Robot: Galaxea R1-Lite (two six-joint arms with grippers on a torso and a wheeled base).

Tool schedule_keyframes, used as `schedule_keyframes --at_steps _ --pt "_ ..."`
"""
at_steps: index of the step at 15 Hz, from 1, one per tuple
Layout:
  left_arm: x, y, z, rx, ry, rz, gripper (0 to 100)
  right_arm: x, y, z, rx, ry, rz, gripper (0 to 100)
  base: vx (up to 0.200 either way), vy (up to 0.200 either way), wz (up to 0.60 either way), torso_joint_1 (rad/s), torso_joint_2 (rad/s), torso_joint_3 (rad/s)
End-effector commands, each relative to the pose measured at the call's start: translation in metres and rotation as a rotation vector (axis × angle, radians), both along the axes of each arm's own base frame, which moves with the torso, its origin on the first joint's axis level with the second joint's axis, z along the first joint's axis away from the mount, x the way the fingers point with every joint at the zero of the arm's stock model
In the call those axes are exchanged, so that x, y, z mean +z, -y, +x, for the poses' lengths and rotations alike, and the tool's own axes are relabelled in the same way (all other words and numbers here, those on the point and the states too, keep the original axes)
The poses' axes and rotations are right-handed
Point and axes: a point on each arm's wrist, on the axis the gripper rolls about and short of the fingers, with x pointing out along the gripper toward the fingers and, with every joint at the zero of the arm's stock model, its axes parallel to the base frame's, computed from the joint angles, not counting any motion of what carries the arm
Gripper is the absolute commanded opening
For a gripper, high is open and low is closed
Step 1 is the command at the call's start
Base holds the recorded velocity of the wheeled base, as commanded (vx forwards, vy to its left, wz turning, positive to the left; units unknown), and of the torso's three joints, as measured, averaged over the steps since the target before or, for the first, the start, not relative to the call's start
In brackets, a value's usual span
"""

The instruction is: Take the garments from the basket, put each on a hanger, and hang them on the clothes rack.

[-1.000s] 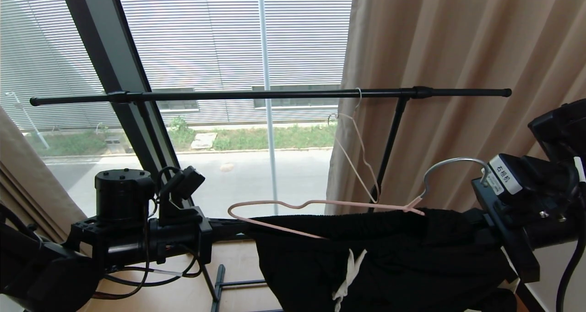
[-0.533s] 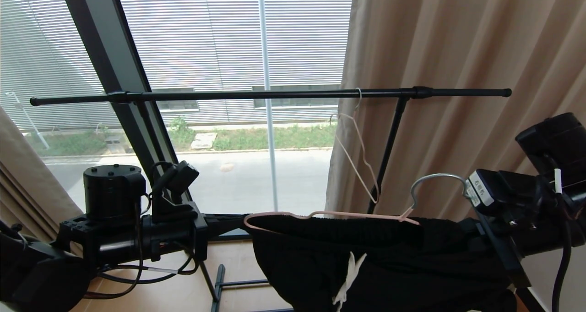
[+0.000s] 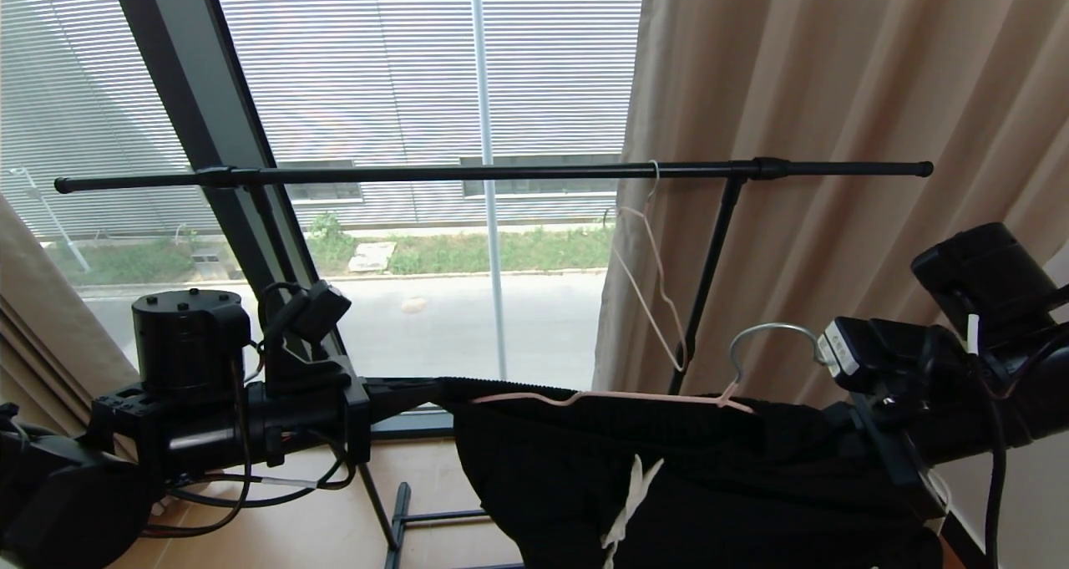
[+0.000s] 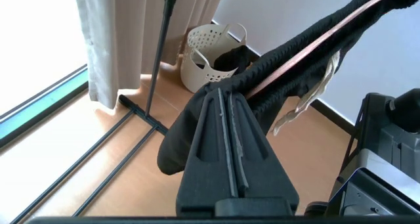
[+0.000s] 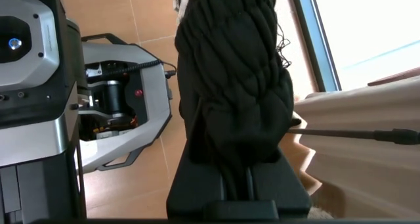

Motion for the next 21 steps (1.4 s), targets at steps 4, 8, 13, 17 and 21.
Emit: schedule_keyframes --at_steps 4,8,13,17,21 --pt "0.007 -0.001 -0.007 -0.005 0.024 -0.007 0 -0.022 -0.003 0.013 -0.015 -0.014 -0.040 0 0.000 0.000 0.00 0.000 0.00 0.000" --pt "0.011 0.000 -0.018 -0.023 0.034 -0.011 0 -0.029 -0.004 0.015 -0.019 -0.031 -0.056 0 0.000 0.000 0.00 0.000 0.00 0.000" --pt "0.023 0.014 -0.044 -0.109 0.038 -0.014 0 -0.055 -0.003 0.011 -0.023 0.024 -0.045 0 0.000 0.000 0.00 0.000 0.00 0.000" --pt "0.031 0.023 -0.056 -0.163 -0.030 0.010 0 -0.065 -0.003 0.013 -0.030 0.062 -0.034 0 0.000 0.000 0.00 0.000 0.00 0.000" --pt "0.052 0.032 -0.045 -0.180 -0.128 0.060 0 -0.068 -0.003 0.015 -0.040 0.048 -0.030 0 0.000 0.000 0.00 0.000 0.00 0.000"
